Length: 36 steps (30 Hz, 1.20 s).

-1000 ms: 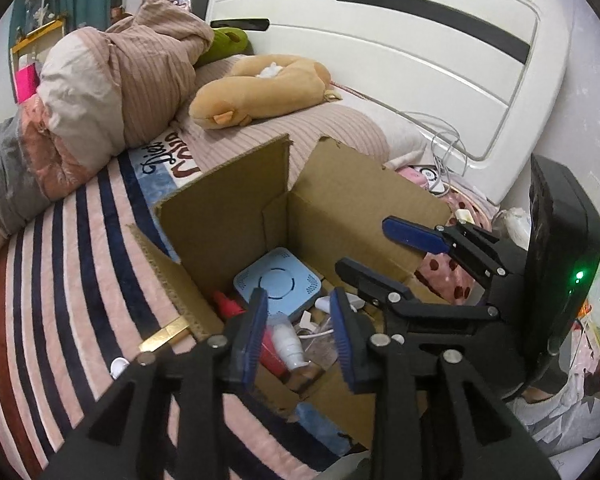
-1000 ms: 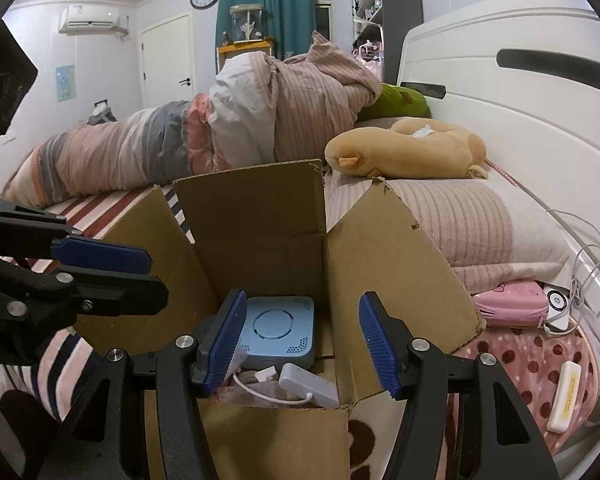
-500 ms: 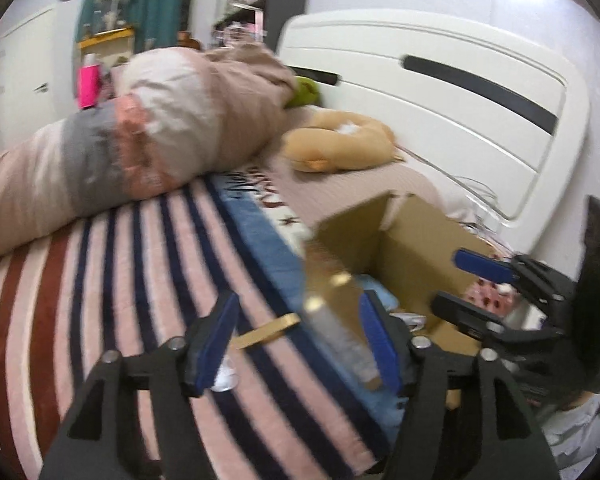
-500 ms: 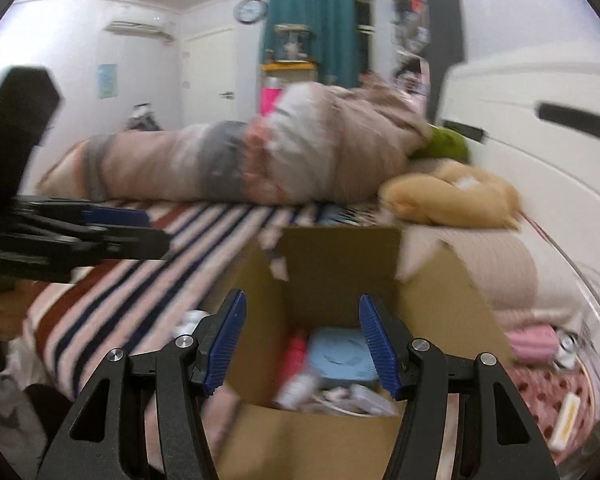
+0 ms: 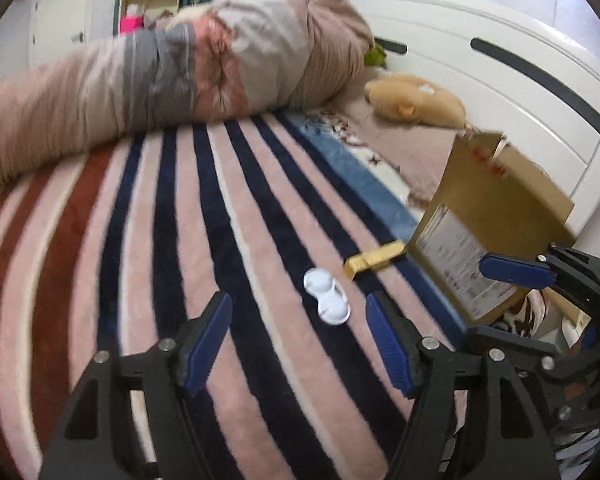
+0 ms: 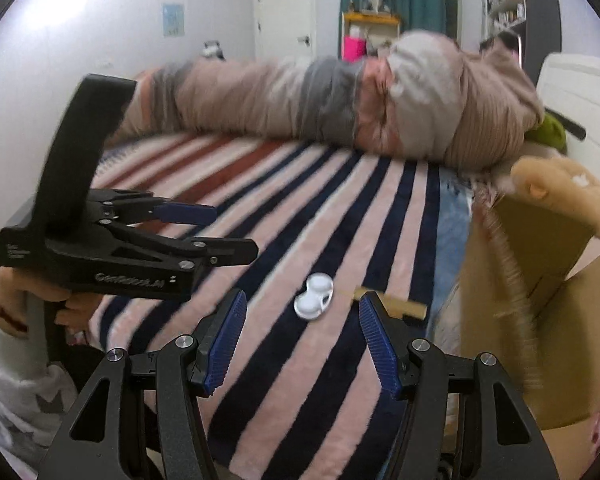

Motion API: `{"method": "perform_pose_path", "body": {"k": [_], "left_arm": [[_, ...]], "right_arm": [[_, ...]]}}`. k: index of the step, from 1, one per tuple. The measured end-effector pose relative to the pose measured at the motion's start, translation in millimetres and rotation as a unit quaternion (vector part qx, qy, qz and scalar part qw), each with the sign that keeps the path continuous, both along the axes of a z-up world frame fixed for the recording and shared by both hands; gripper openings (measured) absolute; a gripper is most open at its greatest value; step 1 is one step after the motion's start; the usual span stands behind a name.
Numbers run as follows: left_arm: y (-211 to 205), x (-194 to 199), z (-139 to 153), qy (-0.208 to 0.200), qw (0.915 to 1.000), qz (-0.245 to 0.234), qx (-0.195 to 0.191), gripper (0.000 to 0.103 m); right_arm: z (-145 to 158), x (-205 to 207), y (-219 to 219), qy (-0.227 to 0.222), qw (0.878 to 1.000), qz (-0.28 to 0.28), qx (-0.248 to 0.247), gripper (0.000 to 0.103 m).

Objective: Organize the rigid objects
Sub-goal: 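Grasp the white lens case with the left gripper while the right gripper reaches the gold bar, then close the right gripper on the gold bar and lift it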

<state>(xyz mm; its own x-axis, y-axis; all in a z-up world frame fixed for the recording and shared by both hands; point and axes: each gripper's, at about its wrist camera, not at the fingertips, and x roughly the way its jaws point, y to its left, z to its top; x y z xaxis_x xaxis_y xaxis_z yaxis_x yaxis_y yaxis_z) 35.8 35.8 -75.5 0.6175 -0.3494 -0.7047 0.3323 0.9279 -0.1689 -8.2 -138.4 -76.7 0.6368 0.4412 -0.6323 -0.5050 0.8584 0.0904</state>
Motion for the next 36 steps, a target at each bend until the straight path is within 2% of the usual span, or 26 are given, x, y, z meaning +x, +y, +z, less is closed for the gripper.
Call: {"method": "perform_pose_path", "body": {"k": [7, 11, 16, 17, 25, 29, 33, 36], "left_arm": [[-23.1, 30.0, -63.4, 0.068, 0.9964, -0.034, -0.037, 0.066], [-40.1, 43.7, -77.4, 0.067, 0.9963, -0.04, -0.038, 0.062], [-49.0, 56.4, -80.9, 0.052, 0.9976, -0.029, -0.035, 0.03], [-48.9, 56.9, -81.4, 0.049, 0.9979, -0.028, -0.031, 0.027], [-22.7, 49.7, -75.5, 0.038, 0.9982, -0.023, -0.04, 0.027], [-2.6, 44.6, -70.8, 0.036, 0.9985, -0.016, -0.039, 0.027], [13.5, 39.5, -71.8, 0.033, 0.9979, -0.012, -0.055, 0.027], [27.2, 38.3, -72.1, 0.03, 0.9977, -0.002, -0.06, 0.027]], "right_arm": [[-64.1, 37.7, 7.2, 0.066, 0.995, -0.042, -0.056, 0.055], [-86.7, 47.5, 3.4, 0.069, 0.991, -0.073, -0.085, 0.055], [-95.2, 55.0, 7.9, 0.069, 0.99, -0.074, -0.101, 0.055], [-96.8, 55.9, 8.5, 0.072, 0.989, -0.075, -0.102, 0.055], [-89.9, 70.0, 8.2, 0.065, 0.99, -0.096, -0.082, 0.055], [-81.1, 81.7, 18.6, 0.035, 0.988, -0.103, -0.112, 0.055], [-85.4, 108.5, 21.7, 0.054, 0.985, -0.121, -0.111, 0.055], [-85.6, 121.8, 24.2, 0.045, 0.986, -0.12, -0.106, 0.056]]}}
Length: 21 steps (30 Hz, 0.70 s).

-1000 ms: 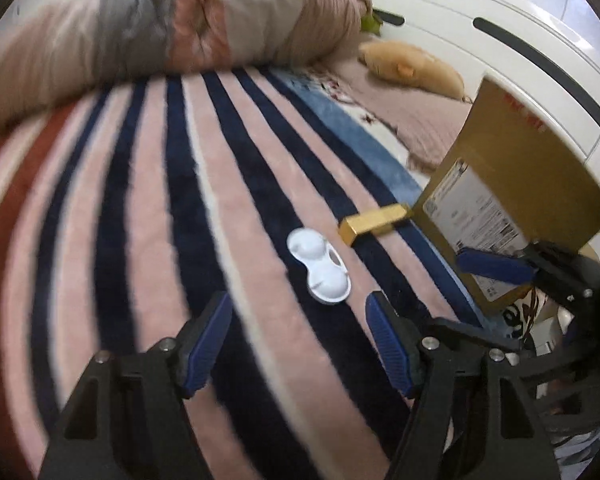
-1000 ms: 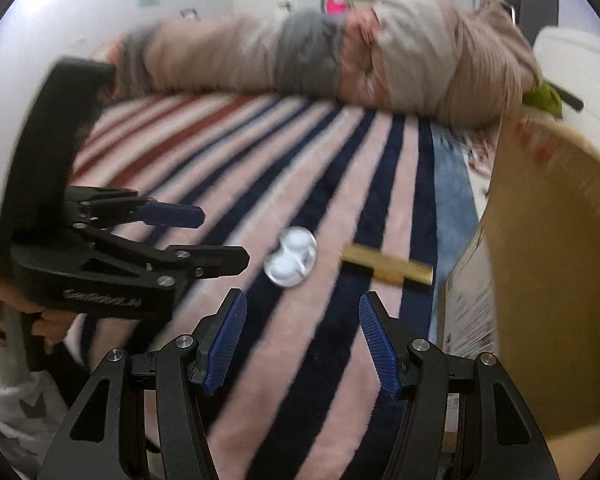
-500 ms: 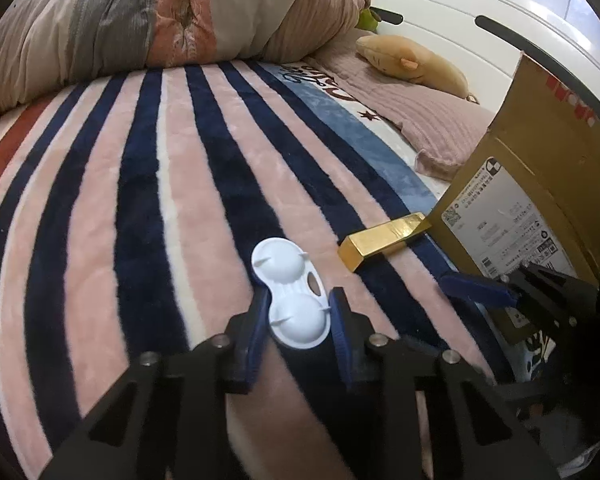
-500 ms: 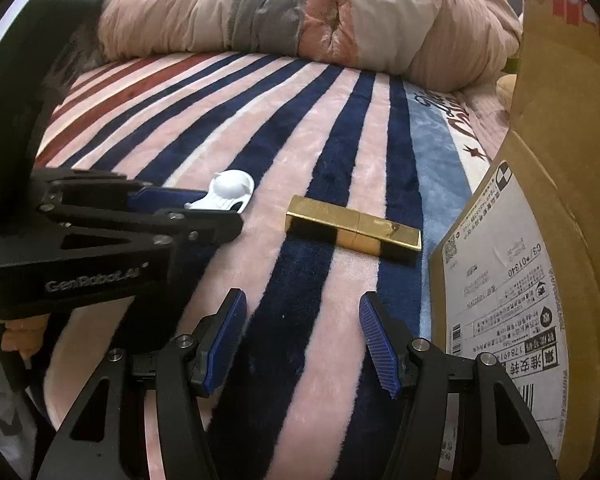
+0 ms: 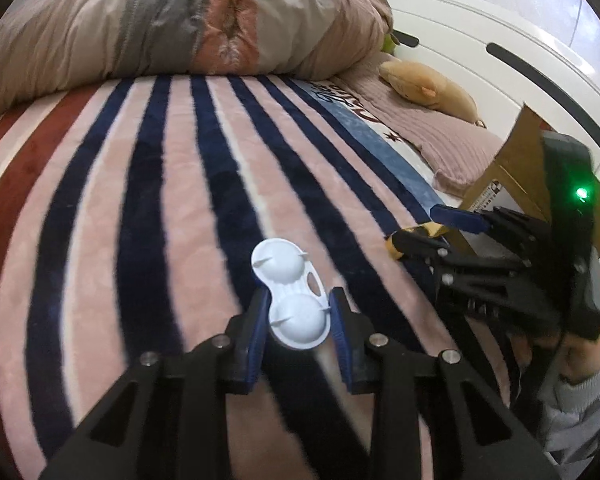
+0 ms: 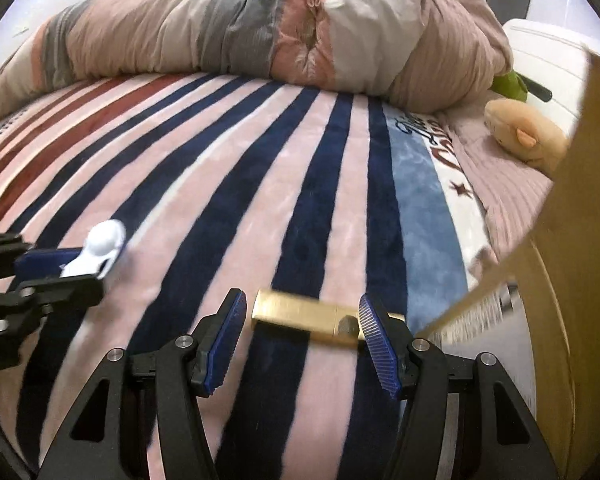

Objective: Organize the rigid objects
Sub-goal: 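Close the right gripper on the gold bar and lift it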

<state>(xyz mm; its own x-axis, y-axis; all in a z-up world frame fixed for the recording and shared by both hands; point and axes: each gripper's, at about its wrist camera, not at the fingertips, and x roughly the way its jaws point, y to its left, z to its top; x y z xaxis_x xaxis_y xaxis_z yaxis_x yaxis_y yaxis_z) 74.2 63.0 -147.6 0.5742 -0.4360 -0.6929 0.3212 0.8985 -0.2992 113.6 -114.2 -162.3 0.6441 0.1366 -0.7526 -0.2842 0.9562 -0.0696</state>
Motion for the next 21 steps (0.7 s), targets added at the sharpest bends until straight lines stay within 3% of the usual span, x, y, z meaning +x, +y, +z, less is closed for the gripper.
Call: {"method": "perform_pose_path", "body": {"k": [6, 10, 13, 21], "left_arm": [[5.7, 2.9, -1.9, 0.005, 0.9999, 0.002, -0.009, 0.027], [5.7, 2.0, -2.5, 0.005, 0.9999, 0.001, -0.01, 0.027], [5.7, 1.8, -1.9, 0.006, 0.9999, 0.002, -0.01, 0.027], [6.0, 2.3, -2.4, 0.009, 0.9999, 0.001, -0.011, 0.027]], "right_arm": [[-16.3, 23.1, 12.2, 0.054, 0.998, 0.029, -0.03, 0.064], [-15.5, 28.3, 6.8, 0.105, 0.994, 0.042, -0.007, 0.064], [-19.6, 28.1, -2.4, 0.16, 0.986, 0.038, 0.036, 0.065], [-14.3, -3.5, -8.9, 0.182, 0.979, 0.067, 0.065, 0.066]]}}
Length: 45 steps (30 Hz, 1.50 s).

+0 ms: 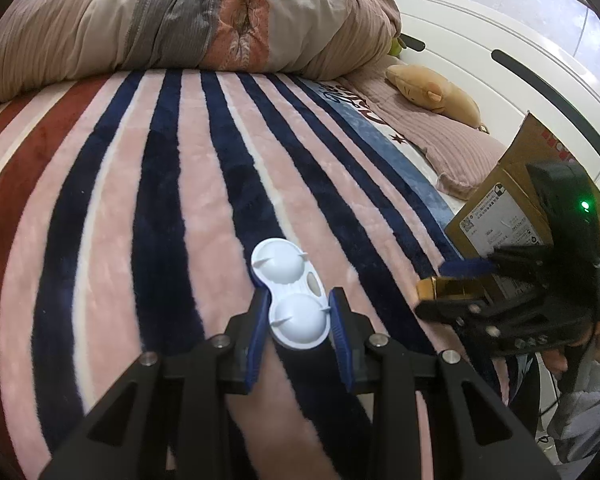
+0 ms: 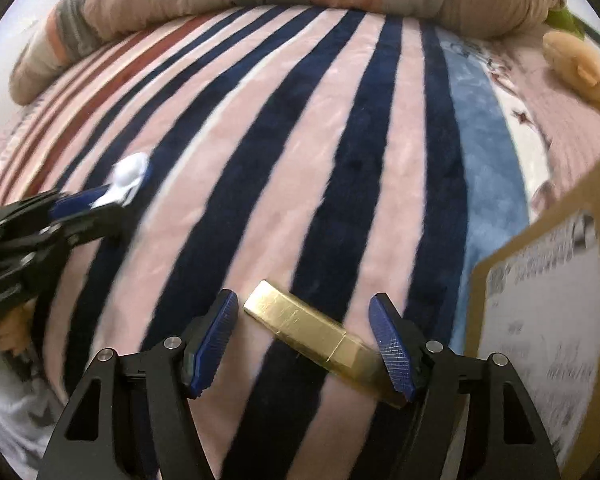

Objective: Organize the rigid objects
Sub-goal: 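Close the right gripper on the gold bar and lift it, then carry the lens case with the left gripper while the right gripper lowers the gold bar into the box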

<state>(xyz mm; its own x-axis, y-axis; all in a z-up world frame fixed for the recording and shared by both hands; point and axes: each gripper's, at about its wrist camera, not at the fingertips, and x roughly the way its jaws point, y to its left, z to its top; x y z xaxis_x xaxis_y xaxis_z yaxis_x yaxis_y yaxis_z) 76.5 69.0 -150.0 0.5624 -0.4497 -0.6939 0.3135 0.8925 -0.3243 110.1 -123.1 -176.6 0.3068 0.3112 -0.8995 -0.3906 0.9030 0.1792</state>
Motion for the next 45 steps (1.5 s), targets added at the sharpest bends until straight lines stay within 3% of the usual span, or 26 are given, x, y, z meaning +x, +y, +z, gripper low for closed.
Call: {"method": "perform_pose_path", "body": {"k": [5, 7, 9, 10, 11, 13, 17, 25, 36, 41, 45], "left_arm": [[-2.9, -1.2, -0.2, 0.0, 0.9999, -0.011, 0.0, 0.027], [-3.9, -2.4, 0.1, -0.002, 0.9999, -0.014, -0.001, 0.027], [-4.6, -3.3, 0.5, -0.002, 0.9998, -0.019, -0.004, 0.027], [-5.3, -3.5, 0.8, -0.001, 0.9998, -0.021, -0.006, 0.027], [-5.9, -3.3, 0.9, 0.0, 0.9997, -0.024, -0.008, 0.027], [-8.4, -4.5, 1.0, 0.001, 0.9995, -0.03, -0.009, 0.027], [-14.3, -7.2, 1.4, 0.002, 0.9987, -0.049, -0.011, 0.027], [-24.4, -4.7, -3.6, 0.012, 0.9986, -0.05, -0.005, 0.027], [-39.5, -1.4, -6.6, -0.002, 0.9995, -0.019, 0.025, 0.027], [-35.0, -10.1, 11.0, -0.019, 0.9992, -0.012, 0.034, 0.027], [-23.6, -26.0, 42.5, -0.048, 0.9983, 0.005, 0.033, 0.027]], "right_arm": [[3.0, -21.1, -5.5, -0.002, 1.0, 0.006, 0.016, 0.066], [8.0, -31.3, -3.7, -0.005, 0.999, 0.019, 0.025, 0.062], [12.7, -40.4, -4.9, -0.011, 0.999, 0.025, 0.031, 0.048], [13.6, -48.1, -3.8, -0.019, 0.999, 0.023, 0.022, 0.043], [13.2, -51.2, -3.9, -0.029, 0.999, 0.021, -0.001, 0.032], [9.6, -51.6, -6.2, -0.038, 0.999, 0.015, -0.022, 0.027], [14.0, -59.9, -8.9, -0.04, 0.999, 0.016, 0.008, 0.014], [13.5, -73.5, -6.2, -0.061, 0.997, -0.016, 0.036, 0.014], [15.0, -75.7, 5.6, -0.14, 0.99, -0.026, 0.018, 0.014], [37.5, -87.1, 8.7, -0.176, 0.984, -0.004, 0.029, 0.014], [69.5, -98.5, 7.9, -0.202, 0.978, 0.004, 0.053, 0.014]]}}
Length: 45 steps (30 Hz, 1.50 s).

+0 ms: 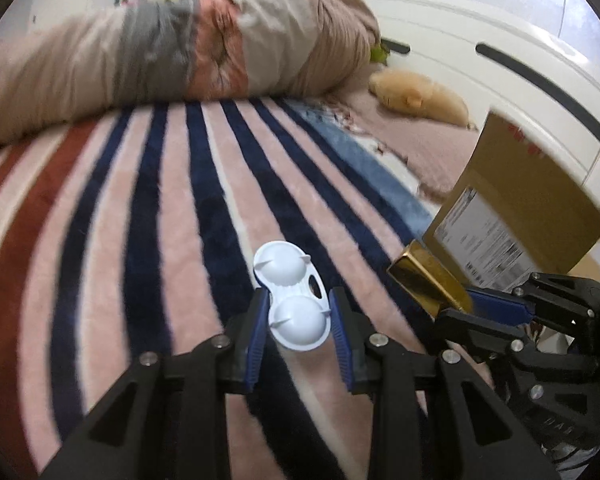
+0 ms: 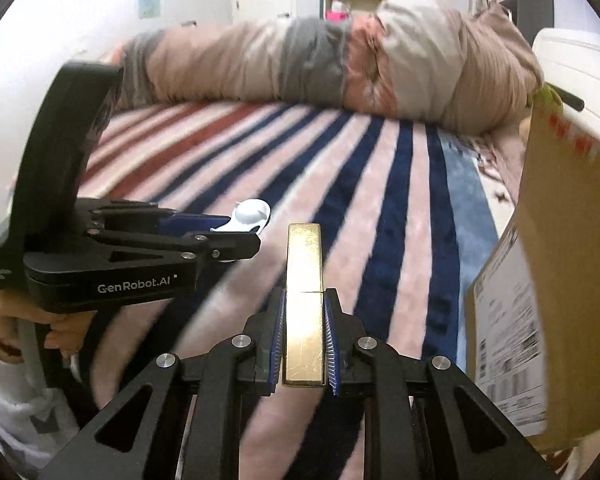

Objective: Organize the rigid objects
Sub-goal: 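Carry the lens case with the left gripper while the right gripper lowers the gold bar into the box, then open the left gripper to drop the lens case into the box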

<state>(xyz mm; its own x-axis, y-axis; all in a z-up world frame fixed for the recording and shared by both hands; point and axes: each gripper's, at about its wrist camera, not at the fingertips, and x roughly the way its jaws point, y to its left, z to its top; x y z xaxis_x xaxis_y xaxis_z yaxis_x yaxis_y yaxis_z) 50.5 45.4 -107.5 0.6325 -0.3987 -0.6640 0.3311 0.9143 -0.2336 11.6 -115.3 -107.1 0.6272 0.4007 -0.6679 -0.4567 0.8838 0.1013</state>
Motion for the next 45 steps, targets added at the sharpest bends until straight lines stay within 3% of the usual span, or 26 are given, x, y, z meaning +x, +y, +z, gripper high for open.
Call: {"method": "perform_pose_path", "body": {"k": [6, 11, 13, 17, 21, 25, 28, 38, 45], "left_arm": [[-7.6, -33.4, 66.9, -0.058, 0.9983, -0.008, -0.004, 0.027], [-46.3, -55.2, 120.9, -0.099, 0.9935, -0.052, -0.025, 0.027], [-70.8, -58.3, 138.9, -0.108, 0.991, -0.074, -0.028, 0.027], [-128.6, -55.2, 158.9, -0.114, 0.9869, -0.113, -0.015, 0.027], [-189.7, -37.5, 160.6, -0.088, 0.9841, -0.154, 0.009, 0.027], [-221.3, -33.3, 156.7, -0.083, 0.9832, -0.158, 0.041, 0.027], [-231.7, -31.9, 152.2, -0.078, 0.9828, -0.156, 0.061, 0.027], [-240.3, -24.9, 141.8, -0.055, 0.9828, -0.158, 0.079, 0.027], [-259.1, -26.6, 130.4, -0.033, 0.9779, -0.183, 0.096, 0.027]], "right_arm": [[60.3, -25.0, -25.8, -0.071, 0.997, 0.006, 0.038, 0.014], [104.0, -45.9, -91.4, -0.12, 0.988, -0.042, 0.082, 0.014], [112.3, -49.9, -125.3, -0.134, 0.984, -0.085, 0.08, 0.014], [98.3, -42.2, -183.9, -0.108, 0.98, -0.16, 0.048, 0.014], [64.7, -18.2, -210.6, -0.051, 0.987, -0.154, 0.01, 0.014], [47.2, -5.3, -208.2, -0.044, 0.987, -0.145, -0.05, 0.014], [39.7, -0.8, -206.7, -0.042, 0.987, -0.142, -0.065, 0.014], [35.1, -5.0, -222.0, -0.045, 0.986, -0.154, -0.044, 0.014], [33.6, -9.9, -227.6, -0.043, 0.986, -0.156, -0.034, 0.015]]}}
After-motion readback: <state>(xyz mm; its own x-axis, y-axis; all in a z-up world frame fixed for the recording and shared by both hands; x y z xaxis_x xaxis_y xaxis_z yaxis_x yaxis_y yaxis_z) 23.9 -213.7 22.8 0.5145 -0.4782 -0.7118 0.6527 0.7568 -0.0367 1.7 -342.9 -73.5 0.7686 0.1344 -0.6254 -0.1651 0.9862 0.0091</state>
